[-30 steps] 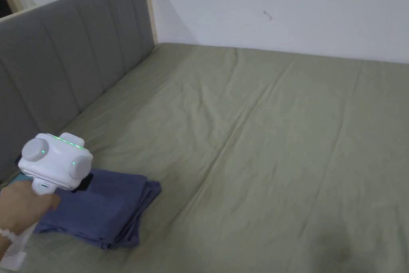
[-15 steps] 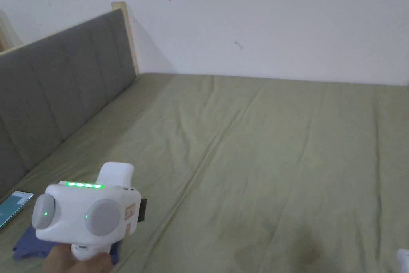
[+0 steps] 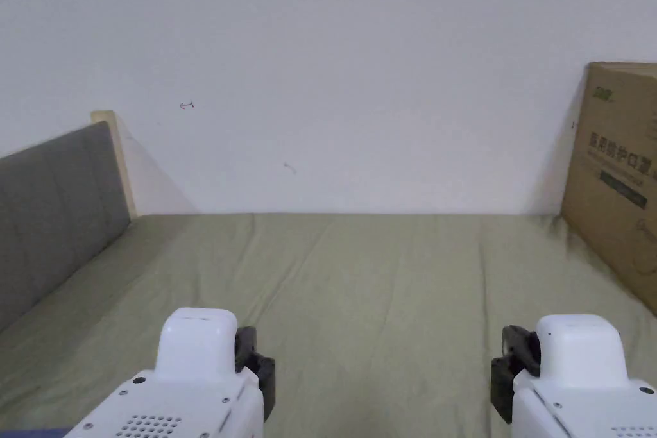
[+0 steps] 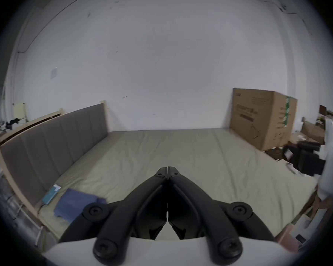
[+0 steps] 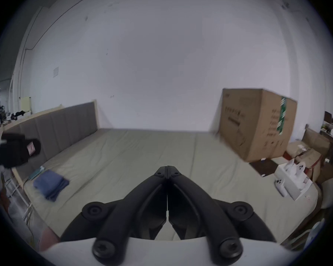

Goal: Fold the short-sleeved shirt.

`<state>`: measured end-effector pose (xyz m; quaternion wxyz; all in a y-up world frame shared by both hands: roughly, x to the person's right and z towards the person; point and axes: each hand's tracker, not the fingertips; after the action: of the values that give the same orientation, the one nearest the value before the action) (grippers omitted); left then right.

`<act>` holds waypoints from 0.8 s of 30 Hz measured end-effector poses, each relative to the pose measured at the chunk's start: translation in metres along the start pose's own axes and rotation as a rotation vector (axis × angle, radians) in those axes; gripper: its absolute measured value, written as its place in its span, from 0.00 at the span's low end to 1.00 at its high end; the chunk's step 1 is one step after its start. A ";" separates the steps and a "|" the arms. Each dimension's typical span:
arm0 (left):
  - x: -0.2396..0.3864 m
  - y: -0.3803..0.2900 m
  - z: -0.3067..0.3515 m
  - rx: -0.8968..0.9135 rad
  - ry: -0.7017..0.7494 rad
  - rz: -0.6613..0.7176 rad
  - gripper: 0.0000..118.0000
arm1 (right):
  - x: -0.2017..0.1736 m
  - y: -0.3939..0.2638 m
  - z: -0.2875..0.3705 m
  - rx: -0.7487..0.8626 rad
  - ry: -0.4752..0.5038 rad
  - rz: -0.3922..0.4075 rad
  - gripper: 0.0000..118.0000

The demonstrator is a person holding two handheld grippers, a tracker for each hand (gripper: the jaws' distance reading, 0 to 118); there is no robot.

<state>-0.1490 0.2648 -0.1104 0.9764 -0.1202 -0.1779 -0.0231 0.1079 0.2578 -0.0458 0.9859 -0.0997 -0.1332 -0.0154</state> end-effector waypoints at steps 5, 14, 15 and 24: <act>0.022 -0.003 0.006 0.016 0.007 -0.002 0.00 | -0.004 0.002 0.018 0.070 -0.065 0.038 0.00; 0.032 0.008 0.021 0.133 -0.006 0.015 0.77 | -0.003 -0.011 0.016 0.036 -0.064 0.060 0.09; 0.032 0.009 0.021 0.129 0.014 0.015 0.92 | -0.002 -0.012 0.016 0.033 -0.070 0.057 0.21; 0.043 0.020 0.027 0.118 0.105 -0.072 1.00 | 0.001 -0.007 0.014 0.048 -0.090 0.077 1.00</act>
<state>-0.1165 0.2905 -0.0752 0.9883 -0.0546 -0.1316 -0.0539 0.1050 0.2537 -0.0312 0.9809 -0.0816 -0.1738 0.0303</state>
